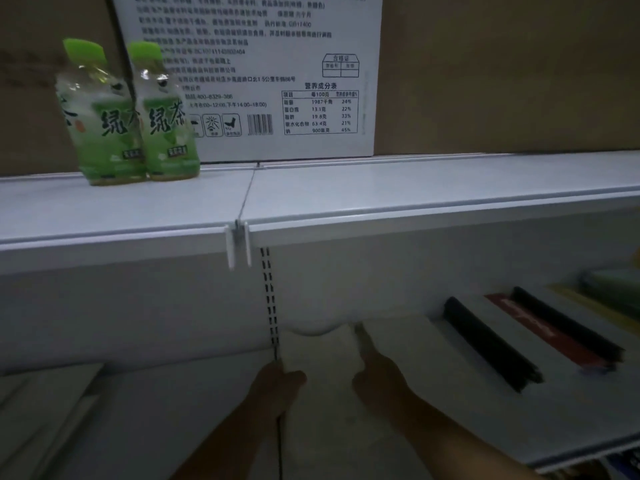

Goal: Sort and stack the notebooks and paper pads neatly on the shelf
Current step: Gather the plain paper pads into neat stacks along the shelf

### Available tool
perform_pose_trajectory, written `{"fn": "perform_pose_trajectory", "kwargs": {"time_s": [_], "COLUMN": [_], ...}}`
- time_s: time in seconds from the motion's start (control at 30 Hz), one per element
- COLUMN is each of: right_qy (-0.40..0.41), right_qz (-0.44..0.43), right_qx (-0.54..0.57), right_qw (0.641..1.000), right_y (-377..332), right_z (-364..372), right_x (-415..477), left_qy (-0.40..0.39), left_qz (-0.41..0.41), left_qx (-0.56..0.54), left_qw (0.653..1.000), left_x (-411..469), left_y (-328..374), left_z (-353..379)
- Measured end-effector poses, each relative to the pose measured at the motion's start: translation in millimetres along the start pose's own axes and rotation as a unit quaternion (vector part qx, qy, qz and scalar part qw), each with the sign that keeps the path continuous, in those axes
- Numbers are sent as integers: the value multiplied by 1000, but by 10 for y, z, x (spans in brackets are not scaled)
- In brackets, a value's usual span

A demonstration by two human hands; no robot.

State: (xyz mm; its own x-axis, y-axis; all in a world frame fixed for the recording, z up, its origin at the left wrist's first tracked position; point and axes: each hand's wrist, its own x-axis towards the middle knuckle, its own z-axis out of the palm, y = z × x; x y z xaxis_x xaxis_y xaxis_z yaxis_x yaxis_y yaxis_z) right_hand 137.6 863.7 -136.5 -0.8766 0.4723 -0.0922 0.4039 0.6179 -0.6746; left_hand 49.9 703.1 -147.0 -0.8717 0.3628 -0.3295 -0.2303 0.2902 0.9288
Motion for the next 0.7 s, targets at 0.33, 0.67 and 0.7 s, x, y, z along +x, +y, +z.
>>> {"fn": "perform_pose_trajectory", "kwargs": {"time_s": [0.33, 0.67, 0.7], "right_qy": [-41, 21, -1], "right_qz": [-74, -159, -166], "right_qx": [-7, 22, -7], "right_qw": [996, 987, 986], "right_y": [196, 407, 395], "right_z": [127, 239, 248], "right_x": [-172, -255, -270], "left_qy": [-34, 74, 77], "left_qz": [58, 173, 167], "left_qx": [306, 292, 298], "left_qw": [950, 938, 937], "left_x": [-507, -567, -591], "left_y": [-282, -601, -568], "left_z": [-75, 8, 18]}}
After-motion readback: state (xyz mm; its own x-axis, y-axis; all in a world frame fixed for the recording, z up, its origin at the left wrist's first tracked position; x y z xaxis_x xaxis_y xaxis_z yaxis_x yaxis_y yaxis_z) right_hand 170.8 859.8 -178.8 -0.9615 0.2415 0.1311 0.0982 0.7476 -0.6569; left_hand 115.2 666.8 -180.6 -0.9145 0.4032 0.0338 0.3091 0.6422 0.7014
